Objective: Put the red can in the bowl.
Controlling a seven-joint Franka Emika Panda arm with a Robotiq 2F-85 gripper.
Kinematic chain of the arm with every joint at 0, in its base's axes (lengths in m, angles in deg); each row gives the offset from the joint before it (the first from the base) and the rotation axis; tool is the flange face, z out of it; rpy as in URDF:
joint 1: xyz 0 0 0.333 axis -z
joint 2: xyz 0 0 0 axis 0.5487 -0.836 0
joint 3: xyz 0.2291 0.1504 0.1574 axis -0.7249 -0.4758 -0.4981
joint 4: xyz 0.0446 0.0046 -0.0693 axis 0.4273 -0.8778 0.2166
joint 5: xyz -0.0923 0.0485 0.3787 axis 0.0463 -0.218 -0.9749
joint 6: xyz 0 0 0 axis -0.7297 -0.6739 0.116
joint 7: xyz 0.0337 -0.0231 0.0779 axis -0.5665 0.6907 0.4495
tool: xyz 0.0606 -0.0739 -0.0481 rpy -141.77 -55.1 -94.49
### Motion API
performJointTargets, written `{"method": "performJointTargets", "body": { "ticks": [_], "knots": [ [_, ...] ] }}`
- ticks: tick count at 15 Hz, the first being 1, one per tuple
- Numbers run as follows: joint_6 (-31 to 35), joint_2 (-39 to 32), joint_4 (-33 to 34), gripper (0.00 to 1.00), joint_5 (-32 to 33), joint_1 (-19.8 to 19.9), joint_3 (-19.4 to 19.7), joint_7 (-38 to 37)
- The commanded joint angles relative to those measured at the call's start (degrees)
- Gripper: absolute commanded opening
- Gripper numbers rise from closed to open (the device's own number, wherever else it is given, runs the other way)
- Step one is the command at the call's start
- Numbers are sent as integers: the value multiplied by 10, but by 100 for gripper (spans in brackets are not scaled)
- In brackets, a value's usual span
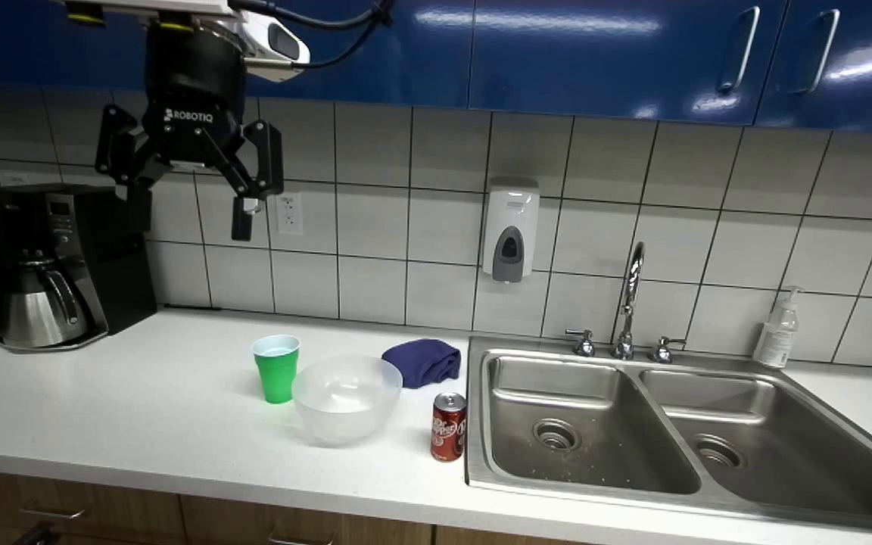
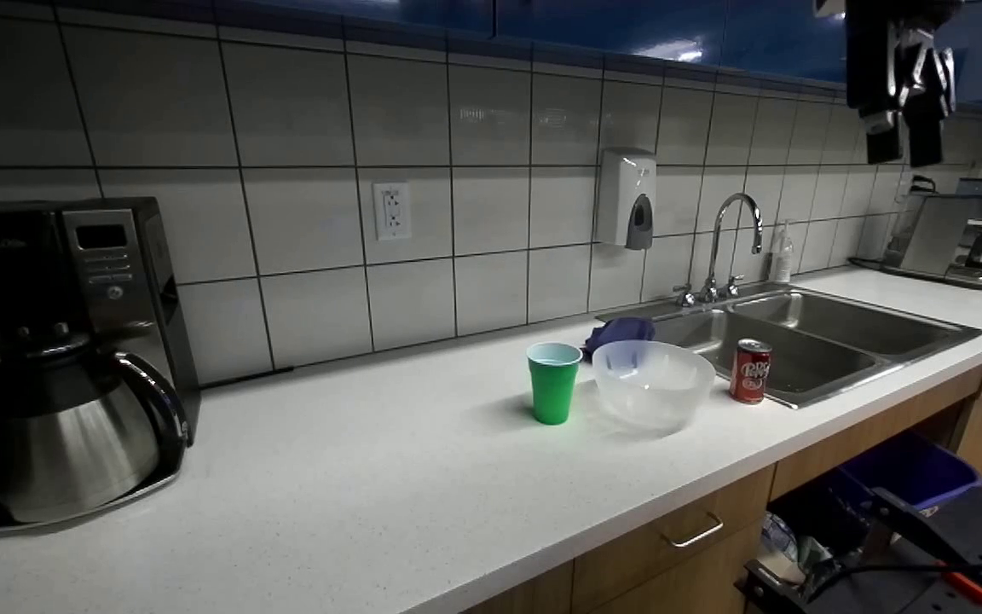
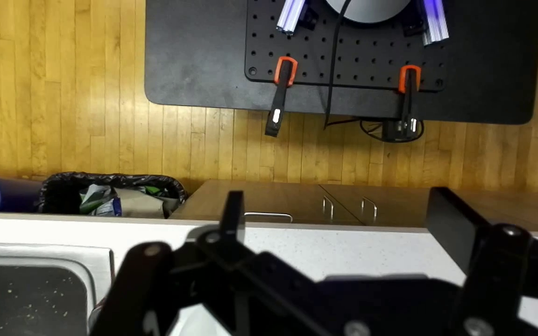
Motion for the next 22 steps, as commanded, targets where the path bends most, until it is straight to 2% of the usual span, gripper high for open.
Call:
{"method": "performJointTargets", "body": {
  "ticks": [1,7,11,18,22],
  "knots": [
    [41,-9,-28,100,43,26,25,20],
    [124,-45,-49,100,123,75,82,36],
    [200,-96,-49,100,142,101,117,48],
    [321,-260,5,100,96,106,153,88],
    [367,-358,61,100,39,107,146,116]
  ]
}}
